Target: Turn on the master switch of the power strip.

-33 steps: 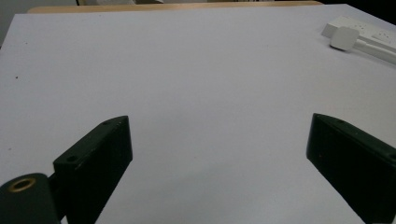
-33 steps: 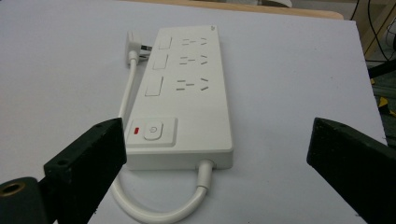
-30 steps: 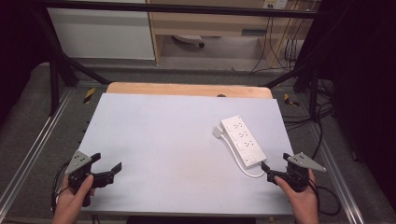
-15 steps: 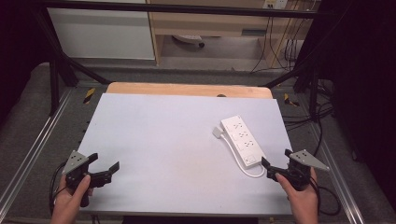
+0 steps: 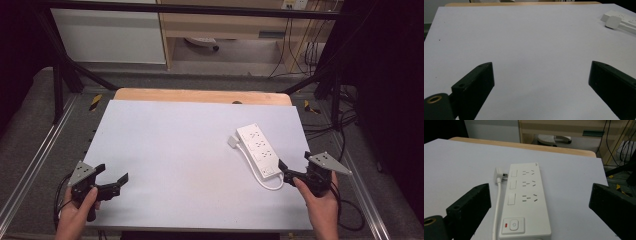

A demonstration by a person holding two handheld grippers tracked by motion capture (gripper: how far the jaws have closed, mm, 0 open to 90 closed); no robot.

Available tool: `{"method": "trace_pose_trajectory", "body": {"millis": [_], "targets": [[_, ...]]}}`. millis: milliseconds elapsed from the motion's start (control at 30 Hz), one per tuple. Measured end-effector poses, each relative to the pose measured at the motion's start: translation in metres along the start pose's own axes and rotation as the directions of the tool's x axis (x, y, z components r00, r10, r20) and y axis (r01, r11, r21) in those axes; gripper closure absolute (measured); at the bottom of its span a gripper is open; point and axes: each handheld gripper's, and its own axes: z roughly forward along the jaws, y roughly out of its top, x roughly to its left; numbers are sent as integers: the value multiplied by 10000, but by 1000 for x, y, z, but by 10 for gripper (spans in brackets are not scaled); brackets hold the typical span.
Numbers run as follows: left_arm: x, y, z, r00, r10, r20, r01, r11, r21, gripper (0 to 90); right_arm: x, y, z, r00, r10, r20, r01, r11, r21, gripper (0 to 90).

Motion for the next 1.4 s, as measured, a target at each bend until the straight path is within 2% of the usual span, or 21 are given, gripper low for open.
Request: {"method": "trace_pose_trajectory", "body": {"millis": [400,967,1200,1267,1300,1333,1400], "targets": [[1,0,0,10000,-17,-5,17,10000,-16,62,2,8,7,9998,-94,-199,97,9998,171,34],[0,0,0,10000,0,-29,0,10000,26,62,18,21,23,9962,-529,-694,544,9983,201,54],[1,-1,0,9999,91,-52,-91,9999,63,62,22,25,31,9928,-756,-934,773,9969,142,171],[2,-1,0,9999,99,-61,-98,9999,71,62,21,26,34,9924,-710,-1007,724,9973,100,252],[2,-1,-1,9999,85,-81,-84,9999,63,62,21,26,34,9924,-710,-1007,724,9973,100,252],[3,-1,-1,9999,27,-103,-27,10000,52,61,21,26,36,9932,-628,-984,640,9979,87,308],[3,-1,0,9999,-8,-117,9,10000,31,61,21,25,36,9931,-663,-969,673,9977,71,335]]}}
